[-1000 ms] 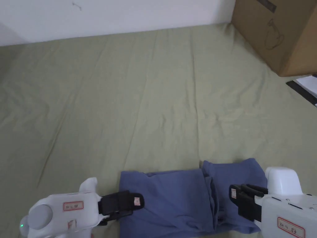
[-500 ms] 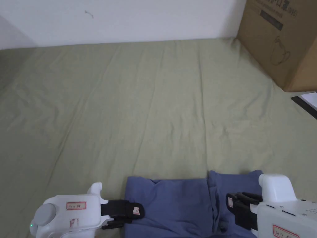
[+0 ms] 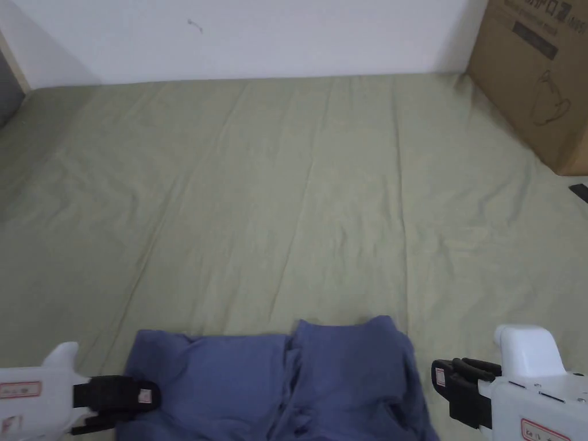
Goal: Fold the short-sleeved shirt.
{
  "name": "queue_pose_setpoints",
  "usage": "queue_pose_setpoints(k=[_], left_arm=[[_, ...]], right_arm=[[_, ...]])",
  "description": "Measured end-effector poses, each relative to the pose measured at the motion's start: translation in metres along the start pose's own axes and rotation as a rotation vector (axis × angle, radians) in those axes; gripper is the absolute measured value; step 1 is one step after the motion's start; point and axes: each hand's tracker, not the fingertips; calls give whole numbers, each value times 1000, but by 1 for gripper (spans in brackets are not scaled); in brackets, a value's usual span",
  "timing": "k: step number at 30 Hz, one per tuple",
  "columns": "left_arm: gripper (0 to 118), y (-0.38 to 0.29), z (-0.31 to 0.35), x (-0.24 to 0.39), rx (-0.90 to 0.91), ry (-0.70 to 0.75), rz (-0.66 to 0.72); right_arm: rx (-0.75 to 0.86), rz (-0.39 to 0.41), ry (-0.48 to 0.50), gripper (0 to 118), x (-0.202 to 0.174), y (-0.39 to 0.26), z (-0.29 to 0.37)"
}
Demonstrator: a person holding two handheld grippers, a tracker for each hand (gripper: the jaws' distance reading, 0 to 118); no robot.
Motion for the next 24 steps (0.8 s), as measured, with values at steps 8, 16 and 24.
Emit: queue_pose_setpoints(k=[8, 16, 24], left_arm=[[8, -7, 54, 35, 110, 144, 30], [8, -22, 39, 148, 123, 118, -65], [8, -33, -53, 233, -24, 32, -215]], right_arm=[[-12, -6, 23, 0, 2, -8, -4], [-25, -27, 29, 0, 15, -15, -3], [-12, -74, 17, 0, 39, -20, 5]])
